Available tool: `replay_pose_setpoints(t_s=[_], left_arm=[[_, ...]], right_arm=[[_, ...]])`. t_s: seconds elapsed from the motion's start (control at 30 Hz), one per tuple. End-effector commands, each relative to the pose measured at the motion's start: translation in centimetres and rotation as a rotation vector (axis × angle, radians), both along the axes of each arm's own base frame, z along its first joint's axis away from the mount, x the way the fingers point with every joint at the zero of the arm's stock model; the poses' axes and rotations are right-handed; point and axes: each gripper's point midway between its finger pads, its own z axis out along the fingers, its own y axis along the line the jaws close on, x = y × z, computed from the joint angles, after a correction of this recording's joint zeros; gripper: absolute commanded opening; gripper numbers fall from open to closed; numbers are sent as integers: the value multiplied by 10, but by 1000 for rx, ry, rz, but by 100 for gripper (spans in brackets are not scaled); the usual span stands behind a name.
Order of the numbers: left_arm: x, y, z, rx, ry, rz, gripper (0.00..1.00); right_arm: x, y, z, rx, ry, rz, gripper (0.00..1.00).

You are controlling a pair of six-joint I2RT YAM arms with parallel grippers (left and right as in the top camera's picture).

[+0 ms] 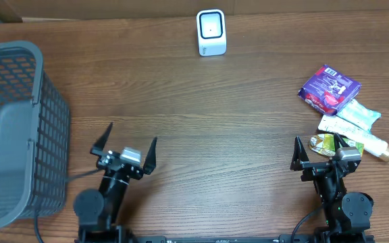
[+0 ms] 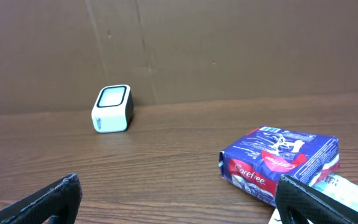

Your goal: Scan the item barcode

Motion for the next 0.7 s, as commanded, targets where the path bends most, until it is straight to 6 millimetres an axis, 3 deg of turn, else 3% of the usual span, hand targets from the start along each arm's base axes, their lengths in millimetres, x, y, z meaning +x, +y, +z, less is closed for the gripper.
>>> replay_pose_setpoints(t_s=[0.0, 0.27, 0.43, 0.67], left_arm=[[-5, -1, -18, 89, -37, -1, 99], [-9, 6, -59, 97, 96, 35, 100], [-10, 13, -43, 45, 43, 85, 100], [-10, 14, -46, 45, 52, 89, 100]], right_arm=[[0, -1, -1, -4, -7, -7, 100], [0, -1, -1, -4, -7, -6, 100], [0, -1, -1, -4, -7, -6, 100], [0, -1, -1, -4, -7, -7, 100]])
